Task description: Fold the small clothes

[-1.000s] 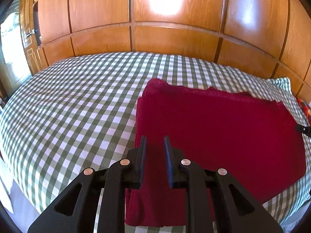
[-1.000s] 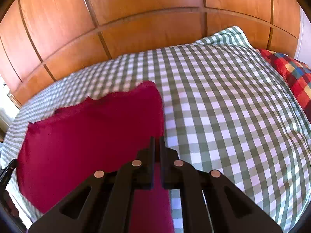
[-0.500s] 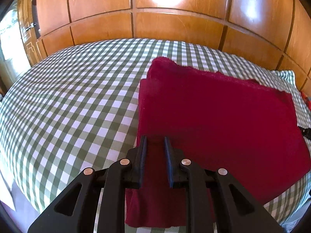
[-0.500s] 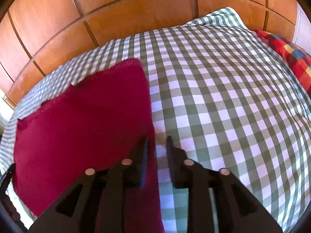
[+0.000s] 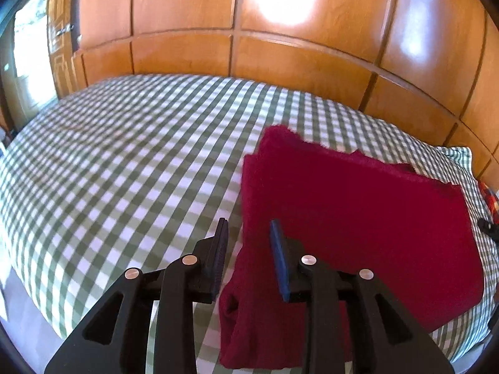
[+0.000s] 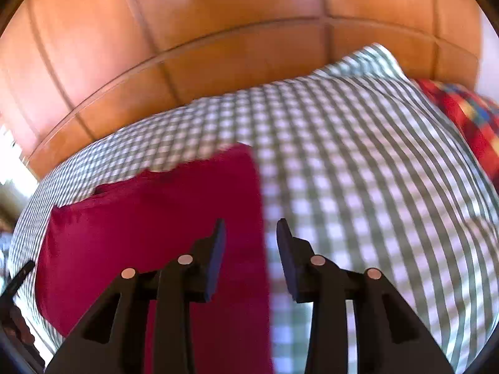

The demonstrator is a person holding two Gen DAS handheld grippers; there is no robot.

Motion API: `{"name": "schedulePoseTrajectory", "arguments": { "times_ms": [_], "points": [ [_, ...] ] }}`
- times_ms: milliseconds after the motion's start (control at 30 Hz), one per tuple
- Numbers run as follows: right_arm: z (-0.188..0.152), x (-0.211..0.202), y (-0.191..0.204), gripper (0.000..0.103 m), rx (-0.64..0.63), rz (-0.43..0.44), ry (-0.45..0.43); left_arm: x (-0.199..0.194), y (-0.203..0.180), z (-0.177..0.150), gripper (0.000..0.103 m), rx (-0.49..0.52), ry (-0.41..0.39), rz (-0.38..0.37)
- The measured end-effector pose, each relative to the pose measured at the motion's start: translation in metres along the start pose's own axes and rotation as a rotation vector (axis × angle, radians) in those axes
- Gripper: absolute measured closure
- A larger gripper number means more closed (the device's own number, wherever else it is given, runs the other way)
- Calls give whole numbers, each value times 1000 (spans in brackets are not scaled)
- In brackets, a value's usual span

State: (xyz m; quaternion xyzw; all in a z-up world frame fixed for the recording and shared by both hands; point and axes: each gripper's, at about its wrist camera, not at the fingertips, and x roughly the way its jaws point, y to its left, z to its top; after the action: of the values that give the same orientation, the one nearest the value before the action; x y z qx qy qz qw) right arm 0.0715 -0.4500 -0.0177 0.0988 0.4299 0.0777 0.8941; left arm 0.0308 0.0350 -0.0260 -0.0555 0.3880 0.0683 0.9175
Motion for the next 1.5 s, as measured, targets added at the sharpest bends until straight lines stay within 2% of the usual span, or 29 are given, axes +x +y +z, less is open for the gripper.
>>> {"name": "schedulePoseTrajectory", "arguments": {
  "times_ms": [33,133,233,367,400,433,467,567,667,800,900,967,1000,1033,1067,1100,1167,1267,1367,1433,1500],
  "points": [
    [4,2,13,58,-48,16,-4,-1,-5,2,76,22,-9,-2],
    [13,12,49,49,-186,47,-1,1,-16,7,76,67,-16,-21],
    [19,32,79,47,-309,49,28,4,-25,11,76,101,-18,-55],
    [30,66,95,47,-383,38,89,10,-36,16,76,149,-19,-83],
    [32,75,97,63,-400,40,120,14,-38,17,76,160,-15,-83],
    [32,87,100,94,-436,25,167,17,-39,17,76,167,-10,-78],
    [31,94,102,103,-465,2,185,21,-40,18,76,171,-5,-68],
    [33,95,101,103,-475,-8,161,34,-35,21,76,152,19,-53],
    [47,92,91,103,-398,-24,99,46,-28,23,76,115,34,-31],
    [37,122,83,103,-371,-67,148,68,-21,21,74,67,82,-20],
    [33,122,86,103,-393,-85,125,73,-23,20,74,75,86,-3],
    [37,110,82,101,-361,-61,127,71,-22,24,74,62,101,-4],
    [37,101,79,87,-348,-39,121,66,-21,25,74,56,96,-5],
    [37,92,74,54,-331,-19,109,62,-22,26,74,57,84,-7],
    [36,83,67,43,-305,-2,95,55,-22,25,74,61,68,-8],
    [35,73,57,39,-274,19,91,48,-22,24,74,68,53,-8],
    [27,56,37,39,-210,48,107,33,-24,19,74,76,24,-21],
    [10,42,-2,38,-72,127,161,14,-30,10,74,75,10,-106],
    [-22,35,-35,38,106,279,244,2,-47,-2,74,106,16,-216],
    [-35,32,-39,39,152,364,271,0,-62,-10,74,131,40,-285],
    [-50,30,-33,39,166,454,296,3,-73,-19,74,161,62,-298]
  ]
}}
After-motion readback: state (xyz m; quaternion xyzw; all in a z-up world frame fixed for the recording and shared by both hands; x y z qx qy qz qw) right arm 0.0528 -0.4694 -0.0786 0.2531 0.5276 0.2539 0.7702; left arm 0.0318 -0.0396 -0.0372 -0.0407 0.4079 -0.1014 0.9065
